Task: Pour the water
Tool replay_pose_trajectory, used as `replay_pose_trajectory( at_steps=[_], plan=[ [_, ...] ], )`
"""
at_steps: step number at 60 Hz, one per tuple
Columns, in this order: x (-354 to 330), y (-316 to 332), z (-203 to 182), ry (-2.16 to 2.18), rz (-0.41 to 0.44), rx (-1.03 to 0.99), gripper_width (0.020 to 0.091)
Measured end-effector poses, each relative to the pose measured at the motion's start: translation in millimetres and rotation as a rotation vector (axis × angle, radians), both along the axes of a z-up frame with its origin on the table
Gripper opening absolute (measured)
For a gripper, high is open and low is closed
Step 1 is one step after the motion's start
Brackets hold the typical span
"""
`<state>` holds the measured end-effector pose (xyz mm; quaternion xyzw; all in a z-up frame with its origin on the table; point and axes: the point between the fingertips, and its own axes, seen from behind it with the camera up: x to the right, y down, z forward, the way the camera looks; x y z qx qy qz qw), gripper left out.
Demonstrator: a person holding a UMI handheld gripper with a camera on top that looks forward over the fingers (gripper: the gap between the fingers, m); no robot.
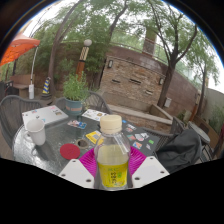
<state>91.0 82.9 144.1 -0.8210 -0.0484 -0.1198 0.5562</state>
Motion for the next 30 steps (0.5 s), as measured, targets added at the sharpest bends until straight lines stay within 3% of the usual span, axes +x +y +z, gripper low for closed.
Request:
replay_pose_trajectory(
  at_steps=[5,11,17,26,30],
  plan=[
    [-38,30,28,-0.224,0.072,-0.019,0.0376],
    [-82,71,34,-0.564,0.153,-0.036,0.0376],
    [-131,101,23,-1.032,0.230,-0.055,0.0376],
    [-173,130,11,-1.566,0.433,-0.143,0.0372],
    [-181,136,16,-1.753,0.462,-0.185,0.0378]
  ],
)
